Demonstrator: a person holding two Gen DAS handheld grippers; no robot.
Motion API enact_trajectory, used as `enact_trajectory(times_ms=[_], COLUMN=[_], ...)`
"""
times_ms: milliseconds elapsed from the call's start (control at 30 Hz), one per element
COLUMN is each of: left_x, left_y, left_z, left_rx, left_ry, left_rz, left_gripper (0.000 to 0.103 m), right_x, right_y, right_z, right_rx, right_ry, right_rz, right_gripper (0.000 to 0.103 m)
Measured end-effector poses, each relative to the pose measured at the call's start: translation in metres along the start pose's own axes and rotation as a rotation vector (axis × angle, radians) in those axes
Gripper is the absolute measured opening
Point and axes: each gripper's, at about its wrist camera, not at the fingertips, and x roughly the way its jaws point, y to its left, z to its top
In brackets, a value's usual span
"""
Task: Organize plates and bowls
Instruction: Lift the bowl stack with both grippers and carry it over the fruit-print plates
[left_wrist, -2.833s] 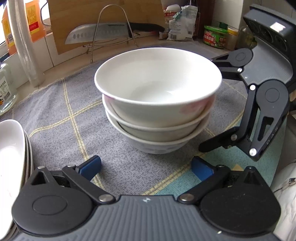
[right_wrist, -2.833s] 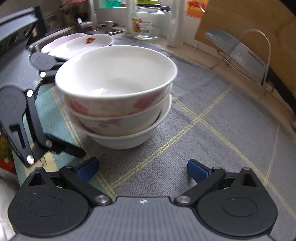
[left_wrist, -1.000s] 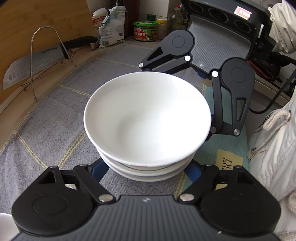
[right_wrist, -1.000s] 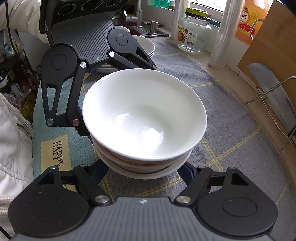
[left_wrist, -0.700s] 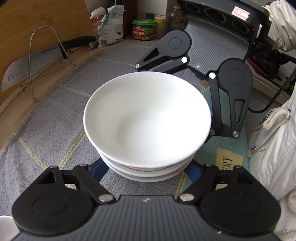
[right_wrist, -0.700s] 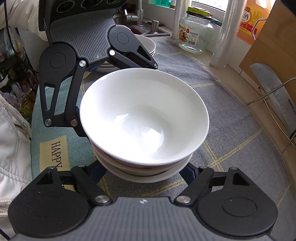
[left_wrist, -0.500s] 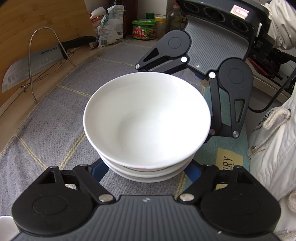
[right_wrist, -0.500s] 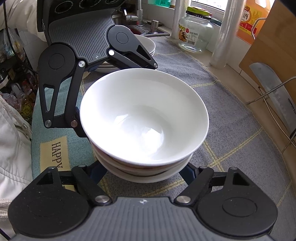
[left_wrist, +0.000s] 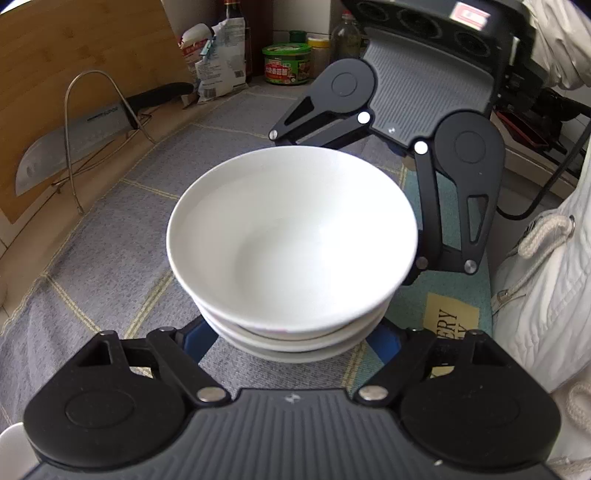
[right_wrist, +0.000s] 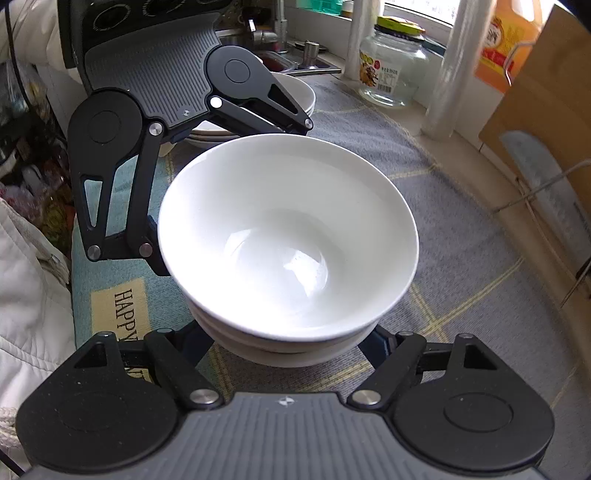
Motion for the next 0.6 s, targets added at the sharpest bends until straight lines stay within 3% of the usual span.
enact_trajectory(times_ms=[267,600], left_x=[-0.012,-0.056], left_y=[-0.005,-0.012], left_z=[-0.009,-0.026], left_rx=[-0.016,-0.049], left_ry=[-0.023,-0.033], left_rz=[0.032,0.093], left_gripper=[0.085,0.085], right_x=[-0.009,-0.015], right_y=[0.011,0.029], right_z=[0.016,0.050], right_rx=[-0.052,-0.116], right_ry=[0.011,0.001], right_rz=[-0.016,0.002], right_gripper=[0.086,0.085])
